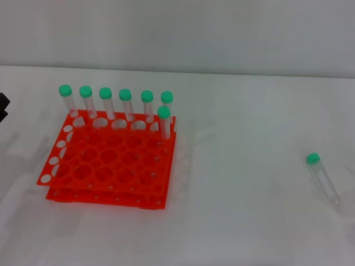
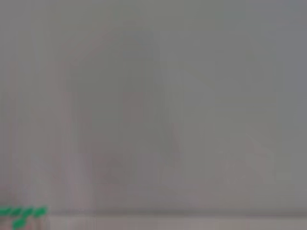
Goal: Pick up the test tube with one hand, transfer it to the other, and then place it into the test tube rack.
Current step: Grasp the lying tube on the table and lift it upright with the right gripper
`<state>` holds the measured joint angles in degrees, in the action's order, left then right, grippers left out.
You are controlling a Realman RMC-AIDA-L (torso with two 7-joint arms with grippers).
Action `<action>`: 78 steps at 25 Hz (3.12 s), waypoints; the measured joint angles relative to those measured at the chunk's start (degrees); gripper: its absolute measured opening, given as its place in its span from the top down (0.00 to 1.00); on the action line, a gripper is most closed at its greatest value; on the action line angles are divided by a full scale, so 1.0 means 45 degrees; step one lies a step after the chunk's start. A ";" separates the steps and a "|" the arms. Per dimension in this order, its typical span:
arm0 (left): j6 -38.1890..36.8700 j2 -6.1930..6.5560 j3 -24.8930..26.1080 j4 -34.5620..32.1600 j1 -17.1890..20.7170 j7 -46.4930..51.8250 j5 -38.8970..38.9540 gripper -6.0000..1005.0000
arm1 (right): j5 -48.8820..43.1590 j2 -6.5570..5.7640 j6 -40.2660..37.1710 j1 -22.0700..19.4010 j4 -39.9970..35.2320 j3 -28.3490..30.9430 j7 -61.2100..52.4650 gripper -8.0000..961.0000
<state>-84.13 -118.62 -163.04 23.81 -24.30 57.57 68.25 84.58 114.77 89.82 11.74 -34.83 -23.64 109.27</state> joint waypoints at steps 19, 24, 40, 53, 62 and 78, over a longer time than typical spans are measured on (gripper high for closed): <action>0.0336 -0.0046 0.0001 -0.0094 0.0191 -0.0052 -0.0050 0.14 | -0.9577 0.0024 -0.2958 0.0632 -1.2354 -0.8597 -1.4599 0.09; 0.0441 -0.0047 0.0001 -0.0097 0.0169 -0.0050 -0.0124 0.14 | -1.1145 0.0032 -0.1489 0.0880 -1.3620 -0.9682 -1.6311 0.09; 0.0689 -0.0040 0.0001 -0.0096 0.0218 -0.0225 -0.0191 0.14 | -1.3478 0.0136 -0.1404 0.2620 -1.3461 -1.4992 -2.0227 0.09; 0.0757 -0.0046 0.0001 -0.0096 0.0243 -0.0235 -0.0209 0.14 | -1.4474 0.0160 -0.1750 0.3759 -1.1089 -1.5677 -2.1068 0.25; 0.0745 -0.0046 0.0001 -0.0096 0.0230 -0.0235 -0.0227 0.14 | -1.4508 0.0159 -0.2008 0.4275 -0.9858 -1.5619 -2.1120 0.53; 0.0747 -0.0045 0.0001 -0.0446 0.0199 -0.0543 -0.0226 0.14 | -1.4502 0.0146 -0.2246 0.4873 -0.8606 -1.5672 -2.1071 0.63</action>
<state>-80.77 -118.82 -163.04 21.80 -23.40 55.13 67.23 19.32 115.43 79.71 33.67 -73.56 -94.16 14.45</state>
